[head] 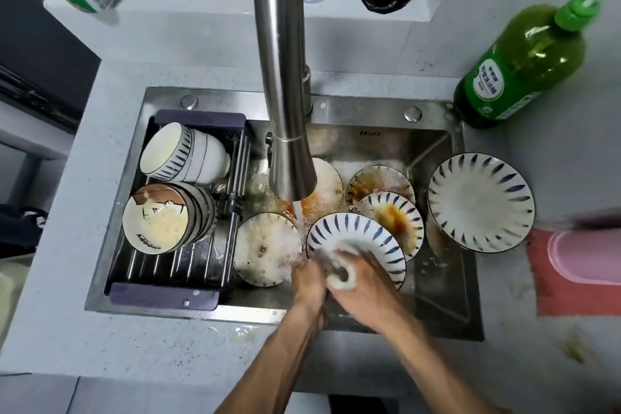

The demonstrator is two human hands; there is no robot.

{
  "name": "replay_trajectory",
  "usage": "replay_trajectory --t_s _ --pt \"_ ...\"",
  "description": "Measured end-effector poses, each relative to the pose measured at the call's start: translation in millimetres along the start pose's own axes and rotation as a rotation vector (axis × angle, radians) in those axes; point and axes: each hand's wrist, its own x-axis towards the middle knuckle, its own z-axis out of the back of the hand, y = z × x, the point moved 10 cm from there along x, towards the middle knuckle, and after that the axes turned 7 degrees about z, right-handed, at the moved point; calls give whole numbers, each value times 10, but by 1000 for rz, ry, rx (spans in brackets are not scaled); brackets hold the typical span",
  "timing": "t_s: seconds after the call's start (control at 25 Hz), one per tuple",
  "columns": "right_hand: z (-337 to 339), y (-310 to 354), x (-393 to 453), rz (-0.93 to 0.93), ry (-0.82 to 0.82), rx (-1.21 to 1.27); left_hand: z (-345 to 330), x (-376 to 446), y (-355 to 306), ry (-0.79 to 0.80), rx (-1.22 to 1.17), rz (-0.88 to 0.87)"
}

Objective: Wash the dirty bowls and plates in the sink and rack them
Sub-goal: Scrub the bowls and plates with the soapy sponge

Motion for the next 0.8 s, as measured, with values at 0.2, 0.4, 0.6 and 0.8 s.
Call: replay_trajectory --t_s 0.2,0.4,0.6,0.8 --pt "-33 -259 -134 -79 227 -98 -196 -90 -73 10 -18 -65" --pt "183 -125 -69 77 -29 40 -266 -225 -141 35 -37 -164" --pt "249 -292 -154 7 -5 -75 -281 -393 -323 24 -52 -255" --pt "67 -9 -323 188 196 -11 -278 -348 -404 55 -31 -276"
